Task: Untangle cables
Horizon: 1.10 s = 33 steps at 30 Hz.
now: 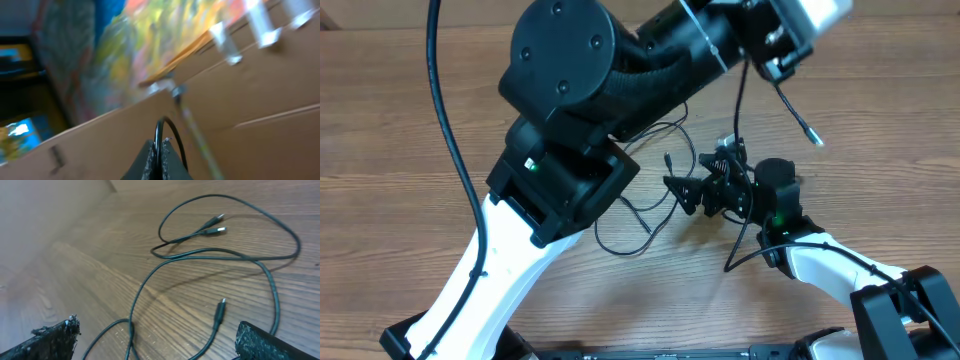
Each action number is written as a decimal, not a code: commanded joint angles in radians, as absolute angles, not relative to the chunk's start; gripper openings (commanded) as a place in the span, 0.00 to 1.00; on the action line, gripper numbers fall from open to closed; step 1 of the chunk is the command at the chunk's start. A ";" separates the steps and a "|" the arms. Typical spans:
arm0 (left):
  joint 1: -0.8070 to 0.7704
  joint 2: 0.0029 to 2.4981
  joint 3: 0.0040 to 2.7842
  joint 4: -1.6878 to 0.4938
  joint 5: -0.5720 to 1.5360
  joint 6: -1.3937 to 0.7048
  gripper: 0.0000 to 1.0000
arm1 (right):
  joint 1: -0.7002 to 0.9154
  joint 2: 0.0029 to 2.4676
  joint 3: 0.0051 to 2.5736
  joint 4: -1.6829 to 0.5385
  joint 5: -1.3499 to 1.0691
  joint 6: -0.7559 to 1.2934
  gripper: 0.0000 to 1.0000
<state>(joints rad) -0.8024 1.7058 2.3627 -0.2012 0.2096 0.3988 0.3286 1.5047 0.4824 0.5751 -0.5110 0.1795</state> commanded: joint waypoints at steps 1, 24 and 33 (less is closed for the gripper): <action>-0.791 1.708 2.378 -0.223 -0.079 0.541 0.04 | 0.327 1.503 0.485 0.571 -0.549 0.175 1.00; -0.667 1.742 2.378 -0.622 -0.505 0.471 0.05 | 0.317 1.503 0.485 0.808 -0.574 0.175 1.00; -0.667 1.774 2.378 -1.010 -0.327 0.337 0.04 | 0.284 1.503 0.485 1.054 -0.575 0.175 1.00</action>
